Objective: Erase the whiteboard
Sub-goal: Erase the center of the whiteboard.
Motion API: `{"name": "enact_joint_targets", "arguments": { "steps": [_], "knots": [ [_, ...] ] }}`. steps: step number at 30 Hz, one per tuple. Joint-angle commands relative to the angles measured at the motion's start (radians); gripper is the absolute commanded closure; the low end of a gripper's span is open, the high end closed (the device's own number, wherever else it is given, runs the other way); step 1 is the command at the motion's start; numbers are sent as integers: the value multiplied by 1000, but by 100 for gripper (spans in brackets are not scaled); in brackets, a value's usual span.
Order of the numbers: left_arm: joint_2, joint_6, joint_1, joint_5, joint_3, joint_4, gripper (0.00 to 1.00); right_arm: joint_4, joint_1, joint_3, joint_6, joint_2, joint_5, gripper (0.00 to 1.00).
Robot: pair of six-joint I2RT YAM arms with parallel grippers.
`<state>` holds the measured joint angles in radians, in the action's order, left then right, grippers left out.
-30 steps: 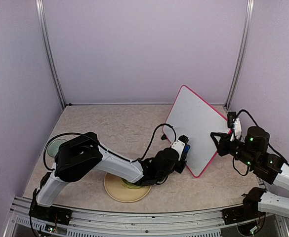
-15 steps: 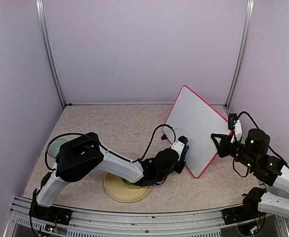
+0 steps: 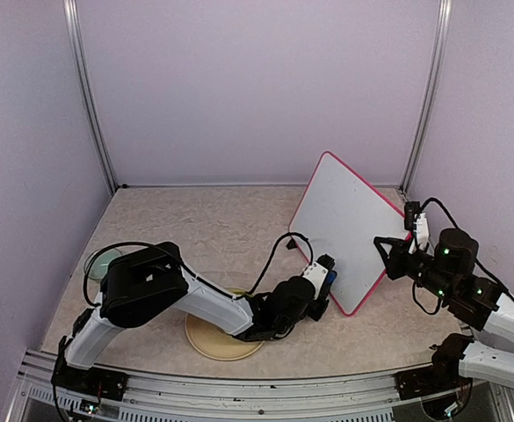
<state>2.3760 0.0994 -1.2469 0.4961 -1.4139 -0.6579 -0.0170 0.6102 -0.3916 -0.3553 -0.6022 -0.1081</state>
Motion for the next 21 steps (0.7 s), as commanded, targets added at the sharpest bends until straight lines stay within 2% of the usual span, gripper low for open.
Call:
{"name": "enact_joint_targets", "arguments": {
  "steps": [1,9,21],
  "knots": [
    [7,-20,-49,-126,20,-10,100,-97,-1,-6,-50,-12,103,100],
    [3,-24,-60,-142,-2,-11,100,-101,-1,2,-64,-12,110,100],
    [-20,-39,-76,-269,-17,-6,100,-104,-3,7,-69,-9,114,100]
  ]
}}
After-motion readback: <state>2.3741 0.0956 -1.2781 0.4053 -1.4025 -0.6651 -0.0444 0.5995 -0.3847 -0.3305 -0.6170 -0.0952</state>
